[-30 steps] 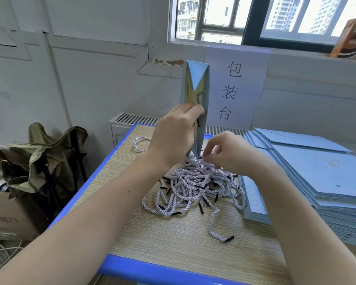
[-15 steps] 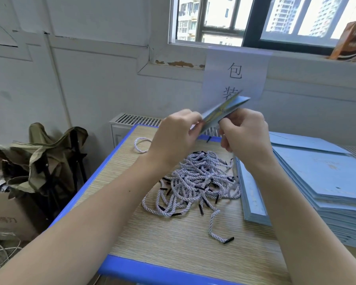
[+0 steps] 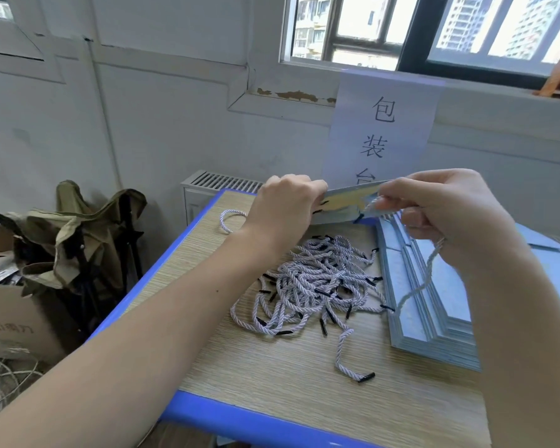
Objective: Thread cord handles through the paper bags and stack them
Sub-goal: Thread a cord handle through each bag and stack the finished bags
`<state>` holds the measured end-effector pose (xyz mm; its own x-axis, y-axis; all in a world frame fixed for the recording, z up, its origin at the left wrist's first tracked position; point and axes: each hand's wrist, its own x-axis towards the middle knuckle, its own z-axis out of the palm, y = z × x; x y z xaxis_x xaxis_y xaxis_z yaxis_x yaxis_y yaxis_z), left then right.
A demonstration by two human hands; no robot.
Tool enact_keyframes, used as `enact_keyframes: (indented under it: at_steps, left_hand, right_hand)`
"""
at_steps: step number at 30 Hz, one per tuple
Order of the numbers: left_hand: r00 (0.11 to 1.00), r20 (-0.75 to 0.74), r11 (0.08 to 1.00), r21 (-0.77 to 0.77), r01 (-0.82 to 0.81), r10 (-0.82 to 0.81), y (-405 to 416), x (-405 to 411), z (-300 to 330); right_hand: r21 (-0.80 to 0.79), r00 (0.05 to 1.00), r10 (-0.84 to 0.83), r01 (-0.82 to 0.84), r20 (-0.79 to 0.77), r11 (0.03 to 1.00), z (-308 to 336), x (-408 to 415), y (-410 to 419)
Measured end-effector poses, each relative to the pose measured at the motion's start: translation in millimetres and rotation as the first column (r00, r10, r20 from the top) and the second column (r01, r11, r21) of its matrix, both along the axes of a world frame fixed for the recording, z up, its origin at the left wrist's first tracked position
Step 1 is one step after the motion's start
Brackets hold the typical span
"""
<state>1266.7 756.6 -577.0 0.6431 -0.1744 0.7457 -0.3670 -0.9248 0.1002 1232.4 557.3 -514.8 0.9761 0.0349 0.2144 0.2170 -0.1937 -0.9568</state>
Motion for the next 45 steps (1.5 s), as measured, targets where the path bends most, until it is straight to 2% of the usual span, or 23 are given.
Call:
enact_keyframes:
  at_steps: [2,4,6,9,12,15,19,22,27,30,32,35,41,45]
  left_hand:
    - [0.995,-0.062,0.996,0.051,0.077,-0.074,-2,-2,0]
    - [0.965,-0.198,0.98,0.067,0.186,-0.17,-3,-5,-2]
    - [0.927,-0.31,0.969,0.061,0.24,-0.21,-1,-7,-3]
    - [0.888,-0.404,0.964,0.046,0.26,-0.22,3,-7,-3]
    - [0.864,-0.459,0.967,0.034,0.251,-0.208,7,-11,4]
    - [0.856,-0.473,0.967,0.03,0.252,-0.209,11,-15,7]
    - [0.887,-0.399,0.966,0.008,0.258,-0.233,12,-13,6]
    - [0.913,-0.283,0.954,-0.037,0.296,-0.294,13,-13,9]
    - [0.96,-0.02,0.959,0.053,0.279,-0.278,16,-13,12]
    - [0.958,0.121,0.965,0.077,0.252,-0.26,18,-11,15]
    - [0.952,0.139,0.959,0.111,0.26,-0.274,18,-11,17]
    - [0.942,0.078,0.94,0.137,0.313,-0.325,17,-11,17]
    - [0.907,-0.064,0.905,0.07,0.419,-0.415,17,-14,16]
    - [0.946,0.099,0.944,0.151,0.292,-0.309,18,-13,15]
  right_hand:
    - [0.055,0.998,0.031,-0.034,0.047,0.998,1,-1,-1]
    - [0.035,0.997,0.029,-0.032,0.066,0.999,0,0,0]
    - [-0.052,0.999,0.016,-0.014,0.04,0.999,-4,3,1]
    - [-0.258,0.999,0.007,-0.015,-0.032,0.966,-13,12,1]
    - [-0.416,0.999,0.009,-0.028,-0.049,0.909,-22,19,0]
    - [-0.479,1.0,0.005,-0.008,-0.008,0.878,-27,24,-1]
    - [-0.536,0.991,-0.008,0.078,0.131,0.841,-32,26,0]
    - [-0.563,0.979,-0.003,0.119,0.203,0.818,-33,26,2]
    - [-0.516,0.969,0.083,0.051,0.234,0.855,-32,24,7]
    - [-0.506,0.966,0.134,-0.005,0.219,0.863,-31,23,9]
    - [-0.516,0.966,0.154,-0.025,0.208,0.856,-32,22,11]
    - [-0.506,0.97,0.155,-0.04,0.188,0.862,-34,22,13]
    - [-0.476,0.954,0.147,-0.005,0.261,0.879,-35,24,11]
    - [-0.462,0.953,0.155,-0.018,0.26,0.887,-34,24,10]
